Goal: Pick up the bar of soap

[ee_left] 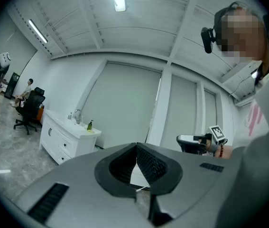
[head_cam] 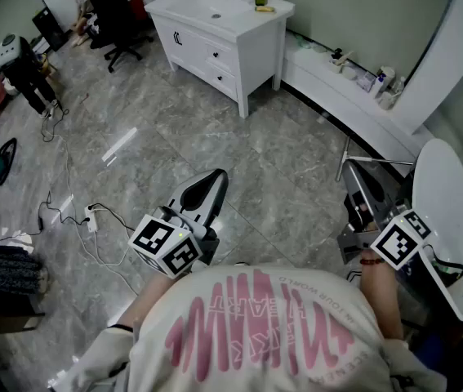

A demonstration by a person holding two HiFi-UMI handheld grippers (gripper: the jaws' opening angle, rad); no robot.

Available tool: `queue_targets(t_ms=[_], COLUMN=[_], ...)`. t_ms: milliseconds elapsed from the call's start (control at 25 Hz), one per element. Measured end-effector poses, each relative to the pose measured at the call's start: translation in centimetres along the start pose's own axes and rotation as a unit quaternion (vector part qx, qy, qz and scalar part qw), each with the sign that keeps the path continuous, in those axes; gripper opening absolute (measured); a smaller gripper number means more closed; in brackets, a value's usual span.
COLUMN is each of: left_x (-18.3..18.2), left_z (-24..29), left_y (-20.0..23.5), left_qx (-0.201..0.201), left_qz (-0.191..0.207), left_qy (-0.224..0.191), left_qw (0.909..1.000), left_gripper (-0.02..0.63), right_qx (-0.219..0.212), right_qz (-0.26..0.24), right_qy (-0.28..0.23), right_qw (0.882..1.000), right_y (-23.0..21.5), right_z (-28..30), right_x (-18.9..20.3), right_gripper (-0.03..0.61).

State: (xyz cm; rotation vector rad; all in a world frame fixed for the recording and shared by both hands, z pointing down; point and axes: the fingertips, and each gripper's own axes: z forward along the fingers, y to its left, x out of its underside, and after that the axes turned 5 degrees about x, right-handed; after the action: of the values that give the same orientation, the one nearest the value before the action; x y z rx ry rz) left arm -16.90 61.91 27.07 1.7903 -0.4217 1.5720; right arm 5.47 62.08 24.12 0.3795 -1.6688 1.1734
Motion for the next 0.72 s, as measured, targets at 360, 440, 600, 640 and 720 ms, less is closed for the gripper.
queue_targets(t_ms=[360, 440, 600, 640, 720], left_x=[-0.1, -0.1, -0.3, -0.3, -0.2], left_z=[0.3, 0.2, -0.4, -0.6, -1.0], left_y=[0.1, 0.2, 0.6, 0.8, 1.2], left_qx=[0.007, 0.009, 0.01, 0.011, 0.012], left_qz=[-0.003, -0.004, -0.008, -0.008, -0.01], left_qy=[0.0, 0.002, 0.005, 0.005, 0.007], left_qw=[1.0, 0.9999, 0.9999, 0.9999, 0.9999], left_gripper=[0.009, 0.009, 0.009, 0.009, 0.009], right_qx=[0.005, 0.001, 0.003, 0.007, 0.018], right_qz=[0.01, 0.016, 0.014, 0.009, -0.005], right_qy=[0.006, 0.002, 0.007, 0.013, 0.021], right_qw=[1.0, 1.0, 1.0, 1.0, 1.0], right_y=[-0.3, -0.2, -0.1, -0.1, -0.2], right_z=[0.2, 0.3, 0.8, 0.9, 1.1], right_x=[0.1, 0.1, 0.9, 1.3, 1.9], right_gripper=[0.011, 0.011, 0.012, 0.012, 0.011])
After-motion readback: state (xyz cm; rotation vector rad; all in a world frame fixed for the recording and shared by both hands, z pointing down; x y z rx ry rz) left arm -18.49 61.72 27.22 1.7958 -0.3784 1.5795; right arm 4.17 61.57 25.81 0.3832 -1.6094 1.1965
